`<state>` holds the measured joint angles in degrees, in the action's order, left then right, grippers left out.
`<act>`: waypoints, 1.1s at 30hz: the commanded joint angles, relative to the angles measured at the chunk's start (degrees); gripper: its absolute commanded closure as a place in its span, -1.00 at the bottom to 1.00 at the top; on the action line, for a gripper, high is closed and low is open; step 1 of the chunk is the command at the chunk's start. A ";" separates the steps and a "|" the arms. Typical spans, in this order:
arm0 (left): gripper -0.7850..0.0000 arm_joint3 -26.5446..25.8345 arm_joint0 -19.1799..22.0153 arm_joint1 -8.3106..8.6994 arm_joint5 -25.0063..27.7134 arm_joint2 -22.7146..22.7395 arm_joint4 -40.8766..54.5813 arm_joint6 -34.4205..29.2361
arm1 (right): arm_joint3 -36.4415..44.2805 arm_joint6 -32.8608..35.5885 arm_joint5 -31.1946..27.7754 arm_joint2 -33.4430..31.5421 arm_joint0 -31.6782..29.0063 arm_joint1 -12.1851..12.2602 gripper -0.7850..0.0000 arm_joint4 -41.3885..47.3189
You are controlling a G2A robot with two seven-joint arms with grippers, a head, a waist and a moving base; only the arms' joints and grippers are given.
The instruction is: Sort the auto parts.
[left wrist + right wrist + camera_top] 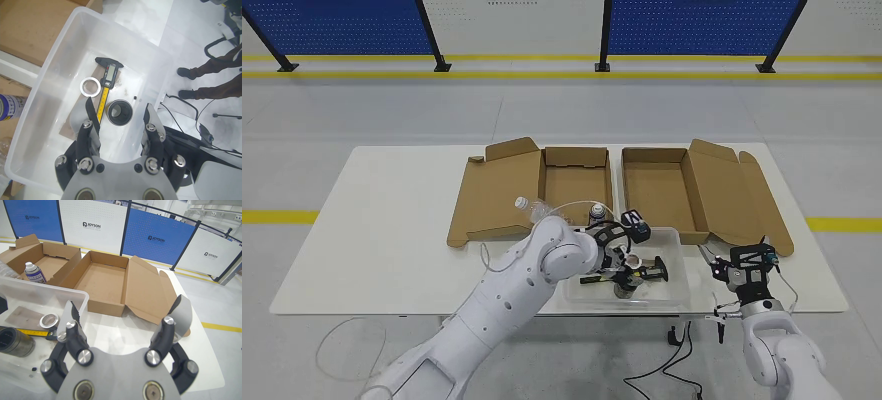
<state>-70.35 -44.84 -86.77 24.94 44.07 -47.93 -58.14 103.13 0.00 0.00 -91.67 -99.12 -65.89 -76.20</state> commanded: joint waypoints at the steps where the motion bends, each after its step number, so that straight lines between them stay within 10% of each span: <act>1: -0.25 1.72 0.75 -0.29 -0.01 -0.86 0.25 -0.14 | 0.00 0.00 0.00 0.00 0.00 0.00 -1.00 0.00; 33: 0.41 16.08 6.57 -3.56 0.05 -7.83 0.95 1.54 | 0.00 0.00 0.00 0.00 0.00 0.00 -1.00 0.00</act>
<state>-54.48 -38.34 -90.30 24.92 36.32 -46.92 -56.61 103.13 0.00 0.00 -91.67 -99.12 -65.89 -76.20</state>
